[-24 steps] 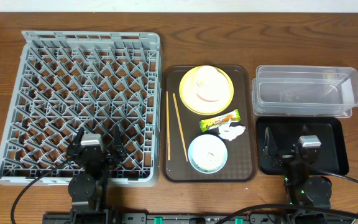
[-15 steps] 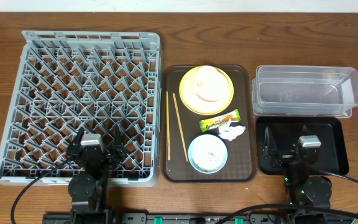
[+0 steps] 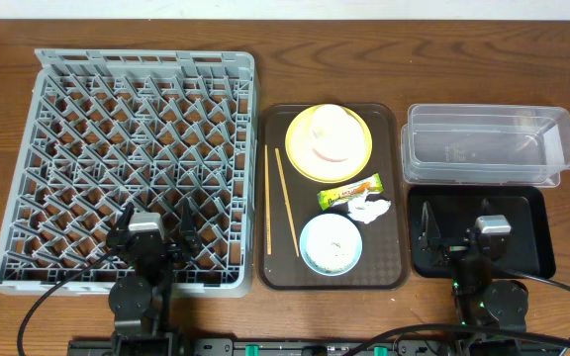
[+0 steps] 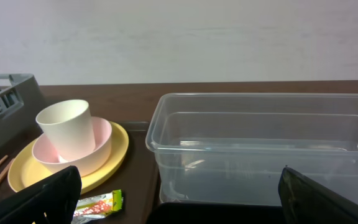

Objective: Sort waste into correct bins and load items into the dishwasher
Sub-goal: 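Lift the left gripper from rest toward the brown tray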

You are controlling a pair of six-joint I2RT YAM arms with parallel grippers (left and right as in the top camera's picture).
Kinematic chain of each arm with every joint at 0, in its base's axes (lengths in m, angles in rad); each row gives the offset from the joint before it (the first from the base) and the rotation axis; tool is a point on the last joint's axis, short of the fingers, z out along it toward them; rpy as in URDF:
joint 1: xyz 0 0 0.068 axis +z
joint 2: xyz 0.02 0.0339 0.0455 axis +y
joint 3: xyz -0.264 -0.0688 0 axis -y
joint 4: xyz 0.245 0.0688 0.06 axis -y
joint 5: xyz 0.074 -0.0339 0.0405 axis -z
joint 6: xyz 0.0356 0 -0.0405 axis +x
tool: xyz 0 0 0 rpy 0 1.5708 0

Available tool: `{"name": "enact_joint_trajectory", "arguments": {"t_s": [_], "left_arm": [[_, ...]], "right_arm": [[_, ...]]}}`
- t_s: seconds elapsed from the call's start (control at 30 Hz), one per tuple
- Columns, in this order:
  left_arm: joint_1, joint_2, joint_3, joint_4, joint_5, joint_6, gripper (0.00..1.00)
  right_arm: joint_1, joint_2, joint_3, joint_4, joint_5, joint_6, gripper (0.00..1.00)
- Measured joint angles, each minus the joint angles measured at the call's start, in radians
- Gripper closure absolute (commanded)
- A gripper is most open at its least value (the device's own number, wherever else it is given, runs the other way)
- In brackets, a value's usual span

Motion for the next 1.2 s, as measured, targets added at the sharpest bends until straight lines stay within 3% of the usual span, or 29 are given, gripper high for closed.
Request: {"name": "enact_joint_trajectory", "arguments": {"t_s": [0.5, 0.73, 0.83, 0.97, 1.2], "left_arm": [[0.0, 0.0, 0.0, 0.004, -0.002, -0.035, 0.05], [0.0, 0.001, 0.023, 0.103, 0.052, -0.103, 0.05], [0.0, 0.013, 0.142, 0.005, 0.096, -0.169, 0.05], [0.0, 0.107, 0.436, -0.179, 0.142, -0.235, 0.05], [0.0, 0.504, 1.1, -0.714, 0.268, -0.261, 0.05]], "right_arm": [[0.0, 0.0, 0.0, 0.0, 0.0, 0.0, 0.01], [0.0, 0.0, 0.0, 0.0, 0.0, 0.0, 0.01], [0.0, 0.0, 0.0, 0.001, -0.001, 0.0, 0.01], [0.0, 0.0, 0.0, 0.0, -0.002, 0.0, 0.01], [0.0, 0.004, 0.0, 0.0, -0.002, 0.0, 0.01]]}}
